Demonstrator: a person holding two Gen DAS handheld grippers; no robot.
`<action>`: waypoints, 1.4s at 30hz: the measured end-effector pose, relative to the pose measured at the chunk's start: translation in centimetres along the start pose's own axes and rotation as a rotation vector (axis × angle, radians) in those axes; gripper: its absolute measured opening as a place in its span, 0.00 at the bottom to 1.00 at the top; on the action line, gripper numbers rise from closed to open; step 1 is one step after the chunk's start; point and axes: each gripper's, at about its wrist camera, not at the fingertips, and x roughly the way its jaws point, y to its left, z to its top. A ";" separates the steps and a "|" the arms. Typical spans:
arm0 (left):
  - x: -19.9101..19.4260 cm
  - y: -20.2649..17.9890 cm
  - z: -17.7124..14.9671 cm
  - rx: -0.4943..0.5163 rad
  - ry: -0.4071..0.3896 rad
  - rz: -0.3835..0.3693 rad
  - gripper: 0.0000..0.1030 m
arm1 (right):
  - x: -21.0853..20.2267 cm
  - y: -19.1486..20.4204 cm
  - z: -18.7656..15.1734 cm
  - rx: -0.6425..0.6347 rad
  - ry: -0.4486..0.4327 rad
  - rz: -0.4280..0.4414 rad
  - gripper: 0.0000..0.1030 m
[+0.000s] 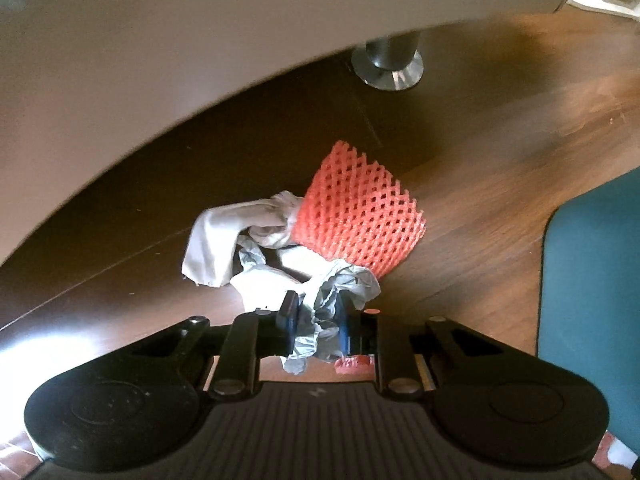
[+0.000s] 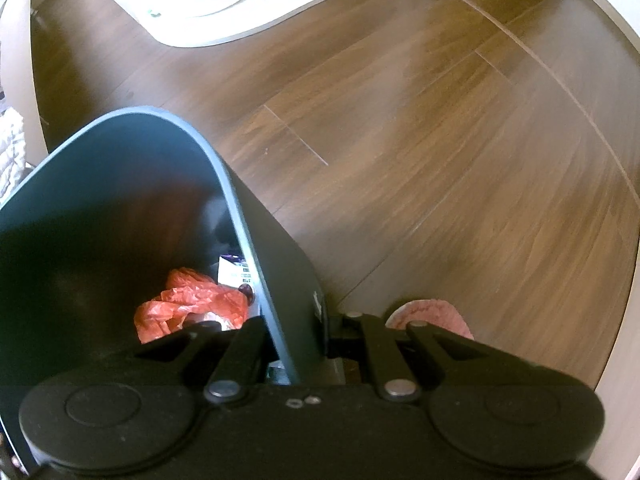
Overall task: Collect trash
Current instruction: 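Carry the grey tissue with the left tool into the wastebasket and release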
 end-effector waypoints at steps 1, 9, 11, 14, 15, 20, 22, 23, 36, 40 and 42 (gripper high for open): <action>-0.7 0.1 -0.2 0.001 -0.004 0.010 0.18 | 0.0 0.1 0.0 -0.001 -0.001 -0.003 0.07; -7.1 0.5 -1.1 0.038 -0.063 0.045 0.18 | -1.2 1.6 -1.1 -0.063 -0.002 0.001 0.07; -9.2 0.6 -1.3 0.039 -0.085 0.040 0.18 | -1.7 2.3 -1.7 -0.089 -0.005 0.000 0.08; -12.2 0.7 -1.7 0.043 -0.124 0.023 0.18 | -2.3 3.6 -2.9 -0.170 -0.005 -0.031 0.07; -13.3 0.7 -1.9 0.044 -0.137 0.019 0.18 | -2.4 3.9 -3.2 -0.193 0.001 -0.042 0.07; -18.3 1.0 -2.8 0.042 -0.192 -0.018 0.18 | -2.7 4.6 -4.6 -0.230 0.037 -0.068 0.09; -20.2 1.0 -3.3 0.054 -0.212 -0.031 0.18 | -2.9 5.0 -4.9 -0.239 0.033 -0.065 0.10; -21.1 0.9 -3.5 0.063 -0.224 -0.034 0.18 | -3.1 5.2 -5.1 -0.240 0.030 -0.064 0.10; -28.6 -4.2 -6.0 0.157 -0.311 -0.198 0.18 | -4.3 7.0 -8.3 -0.351 0.019 -0.078 0.10; -29.3 -7.4 -6.6 0.227 -0.316 -0.240 0.18 | -4.3 7.4 -8.5 -0.370 0.024 -0.068 0.10; -29.3 -8.9 -6.9 0.264 -0.317 -0.245 0.18 | -4.4 7.5 -8.5 -0.375 0.022 -0.060 0.11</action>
